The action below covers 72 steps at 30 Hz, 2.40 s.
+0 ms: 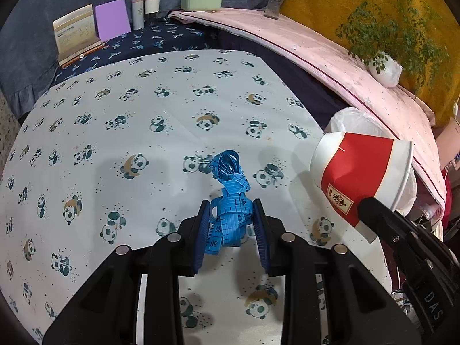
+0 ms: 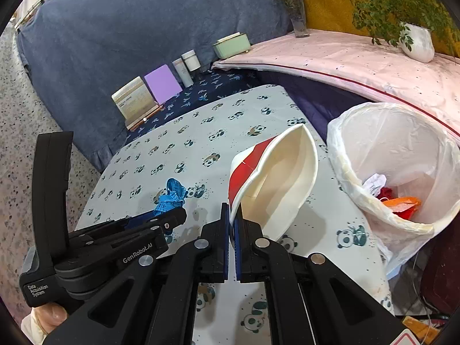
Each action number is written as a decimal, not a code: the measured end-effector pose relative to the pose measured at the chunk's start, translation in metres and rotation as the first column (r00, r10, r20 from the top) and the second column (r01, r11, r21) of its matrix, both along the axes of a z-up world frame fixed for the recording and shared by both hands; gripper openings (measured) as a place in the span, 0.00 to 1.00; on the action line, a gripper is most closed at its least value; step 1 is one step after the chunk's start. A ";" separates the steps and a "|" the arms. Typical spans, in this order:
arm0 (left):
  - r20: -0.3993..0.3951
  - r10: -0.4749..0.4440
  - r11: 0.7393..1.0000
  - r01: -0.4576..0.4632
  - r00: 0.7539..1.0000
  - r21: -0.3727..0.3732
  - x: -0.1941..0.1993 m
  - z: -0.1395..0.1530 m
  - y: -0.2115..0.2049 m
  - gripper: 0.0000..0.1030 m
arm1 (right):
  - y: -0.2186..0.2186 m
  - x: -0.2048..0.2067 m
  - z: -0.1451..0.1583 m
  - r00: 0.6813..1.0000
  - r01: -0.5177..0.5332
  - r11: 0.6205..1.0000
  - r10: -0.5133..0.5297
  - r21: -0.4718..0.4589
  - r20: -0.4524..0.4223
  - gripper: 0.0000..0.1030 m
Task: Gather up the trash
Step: 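Carry the blue cloth and paper cup over the white bin, then open the left gripper to drop the cloth while the right releases the cup into the bin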
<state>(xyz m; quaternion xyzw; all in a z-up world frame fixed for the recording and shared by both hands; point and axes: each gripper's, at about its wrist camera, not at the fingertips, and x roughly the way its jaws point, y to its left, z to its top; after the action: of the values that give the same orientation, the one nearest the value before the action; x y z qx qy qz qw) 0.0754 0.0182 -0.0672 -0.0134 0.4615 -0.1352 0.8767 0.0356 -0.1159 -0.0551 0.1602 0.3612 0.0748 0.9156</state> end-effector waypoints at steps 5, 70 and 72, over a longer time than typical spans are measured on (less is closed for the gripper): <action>0.015 -0.032 0.999 0.032 0.999 0.007 -0.006 0.006 -0.017 0.28 | -0.015 -0.009 0.003 0.999 0.031 0.999 -0.031 0.008 0.014 0.04; 0.038 -0.376 0.926 0.377 0.926 -0.033 0.029 0.026 -0.217 0.31 | -0.192 -0.025 0.005 0.923 0.377 0.924 -0.380 0.066 0.053 0.04; 0.034 -0.376 0.925 0.377 0.926 -0.037 0.031 0.025 -0.216 0.32 | -0.191 -0.023 0.006 0.924 0.376 0.924 -0.379 0.066 0.055 0.04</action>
<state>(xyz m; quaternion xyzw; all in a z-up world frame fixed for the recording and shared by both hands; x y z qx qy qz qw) 0.1066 -0.1982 -0.0423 0.0585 0.4412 -0.3108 0.8399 0.0122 -0.3069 -0.0490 0.2491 0.2908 -0.0877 0.9196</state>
